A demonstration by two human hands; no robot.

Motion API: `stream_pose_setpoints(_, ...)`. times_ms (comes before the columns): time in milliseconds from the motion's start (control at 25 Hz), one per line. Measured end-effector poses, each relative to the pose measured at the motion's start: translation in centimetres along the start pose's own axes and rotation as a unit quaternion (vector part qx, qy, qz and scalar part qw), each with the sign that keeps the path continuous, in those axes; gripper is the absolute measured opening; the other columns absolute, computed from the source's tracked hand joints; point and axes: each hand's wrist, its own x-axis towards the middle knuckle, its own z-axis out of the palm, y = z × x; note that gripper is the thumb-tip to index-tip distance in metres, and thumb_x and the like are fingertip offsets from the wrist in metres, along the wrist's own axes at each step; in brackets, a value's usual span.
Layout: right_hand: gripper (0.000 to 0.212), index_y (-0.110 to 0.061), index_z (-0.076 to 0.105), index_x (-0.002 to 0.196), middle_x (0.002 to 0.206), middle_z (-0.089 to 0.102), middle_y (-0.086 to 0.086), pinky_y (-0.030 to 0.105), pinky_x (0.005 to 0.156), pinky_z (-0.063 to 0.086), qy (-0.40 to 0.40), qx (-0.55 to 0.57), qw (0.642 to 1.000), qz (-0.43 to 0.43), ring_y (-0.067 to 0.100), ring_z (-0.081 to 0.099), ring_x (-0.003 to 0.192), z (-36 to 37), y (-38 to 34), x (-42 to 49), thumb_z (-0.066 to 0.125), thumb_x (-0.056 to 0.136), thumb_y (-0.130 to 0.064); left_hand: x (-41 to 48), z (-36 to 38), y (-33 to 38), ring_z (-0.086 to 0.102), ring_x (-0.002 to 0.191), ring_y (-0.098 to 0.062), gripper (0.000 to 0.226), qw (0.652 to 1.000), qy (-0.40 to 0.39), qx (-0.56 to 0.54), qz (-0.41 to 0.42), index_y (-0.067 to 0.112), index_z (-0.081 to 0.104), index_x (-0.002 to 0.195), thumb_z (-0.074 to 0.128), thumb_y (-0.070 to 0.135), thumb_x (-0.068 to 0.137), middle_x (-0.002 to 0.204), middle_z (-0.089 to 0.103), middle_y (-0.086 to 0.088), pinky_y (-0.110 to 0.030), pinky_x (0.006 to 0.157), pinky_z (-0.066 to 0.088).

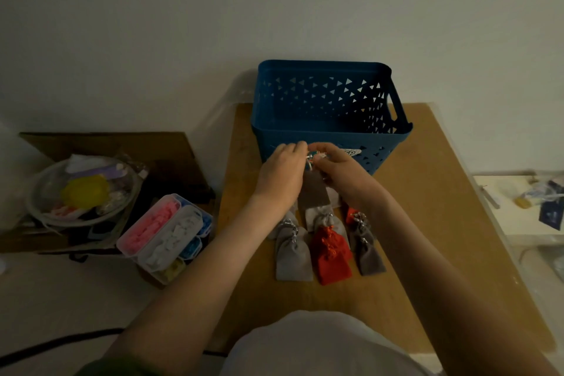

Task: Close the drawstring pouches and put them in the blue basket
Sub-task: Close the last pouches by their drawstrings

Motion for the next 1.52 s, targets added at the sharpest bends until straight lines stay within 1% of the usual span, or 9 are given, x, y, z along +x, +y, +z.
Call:
stream_pose_setpoints(160,0.021,-0.011,0.065,0.105,0.089,0.067,0.003,0.024,0.070,0.052,-0.047,0.055,0.997,-0.004,0.012,0.063,0.077,0.0,0.5,0.2,0.045,0.100,-0.016,-0.4,0.0,0.2,0.058,0.089,-0.025,0.013,0.998,0.016,-0.054,-0.008,0.004,0.058,0.101,0.048,0.011,0.096,0.094,0.064,-0.012,-0.028,0.064,0.036)
stream_pose_setpoints(280,0.017,-0.009,0.064,0.089,0.082,0.066,0.006,0.025,0.070,0.052,-0.023,0.057,0.998,-0.010,0.013,0.063,0.072,0.0,0.5,0.2,0.050,0.097,-0.012,-0.6,0.1,0.0,0.063,0.080,-0.018,0.012,0.984,0.022,-0.167,-0.058,0.007,0.064,0.099,0.055,0.012,0.094,0.089,0.068,-0.008,-0.025,0.063,0.046)
stream_pose_setpoints(520,0.011,-0.002,0.061,0.090,0.085,0.063,0.015,0.026,0.072,0.053,-0.032,0.074,0.997,0.018,0.020,0.061,0.074,-1.4,1.6,0.1,0.052,0.094,-0.005,-0.2,0.3,-2.0,0.069,0.084,-0.010,0.016,0.913,-0.154,-0.367,-0.092,0.007,0.066,0.103,0.052,0.007,0.095,0.094,0.068,-0.003,-0.023,0.078,0.057)
stream_pose_setpoints(600,0.013,-0.004,0.061,0.086,0.079,0.063,0.011,0.027,0.070,0.052,-0.017,0.081,0.996,0.023,0.016,0.060,0.069,-1.4,1.6,0.1,0.051,0.094,-0.002,0.0,0.6,-2.1,0.070,0.081,-0.014,0.014,0.886,-0.137,-0.422,-0.134,0.005,0.062,0.097,0.048,0.009,0.097,0.087,0.067,-0.002,-0.025,0.074,0.058)
stream_pose_setpoints(720,0.020,-0.010,0.060,0.078,0.069,0.061,0.004,0.026,0.066,0.047,0.055,-0.025,0.998,0.008,0.010,0.057,0.060,-2.5,2.0,0.2,0.052,0.094,-0.001,-0.1,0.9,-2.4,0.064,0.060,-0.009,0.022,0.847,-0.047,-0.474,-0.237,0.010,0.053,0.085,0.039,0.015,0.102,0.077,0.064,-0.006,-0.019,0.057,0.054)
stream_pose_setpoints(800,0.018,-0.010,0.061,0.077,0.068,0.061,0.003,0.029,0.070,0.047,0.080,-0.092,0.993,0.006,0.013,0.056,0.063,-3.6,2.2,0.5,0.055,0.094,-0.004,-0.5,1.4,-2.5,0.059,0.056,-0.008,0.026,0.861,-0.027,-0.438,-0.258,0.014,0.052,0.081,0.038,0.018,0.102,0.074,0.063,-0.006,-0.016,0.052,0.049)
stream_pose_setpoints(1000,0.016,-0.014,0.059,0.082,0.082,0.060,0.007,0.037,0.081,0.047,0.057,-0.151,0.987,-0.016,0.020,0.056,0.080,-4.2,2.7,0.5,0.053,0.096,-0.011,-0.9,1.5,-2.2,0.055,0.063,-0.009,0.023,0.898,-0.101,-0.359,-0.234,0.010,0.053,0.089,0.039,0.023,0.101,0.074,0.061,0.000,-0.022,0.060,0.045)
stream_pose_setpoints(1280,0.021,0.000,0.061,0.111,0.067,0.054,0.006,0.018,0.054,0.042,-0.047,-0.075,0.995,-0.053,0.008,0.050,0.056,-2.3,0.9,-0.6,0.044,0.099,-0.005,-0.2,0.4,-0.7,0.058,0.065,-0.009,0.014,0.872,-0.108,-0.440,-0.183,0.017,0.057,0.088,0.047,0.017,0.099,0.073,0.063,0.002,-0.024,0.064,0.047)
stream_pose_setpoints(1520,0.016,-0.010,0.057,0.085,0.066,0.058,-0.001,0.019,0.057,0.040,-0.120,-0.019,0.990,-0.076,0.008,0.052,0.057,-1.0,0.2,-0.7,0.048,0.098,-0.007,0.9,-0.5,-0.5,0.059,0.071,-0.008,0.010,0.875,0.006,-0.455,-0.166,0.022,0.057,0.084,0.057,0.020,0.093,0.070,0.060,0.007,-0.029,0.072,0.048)
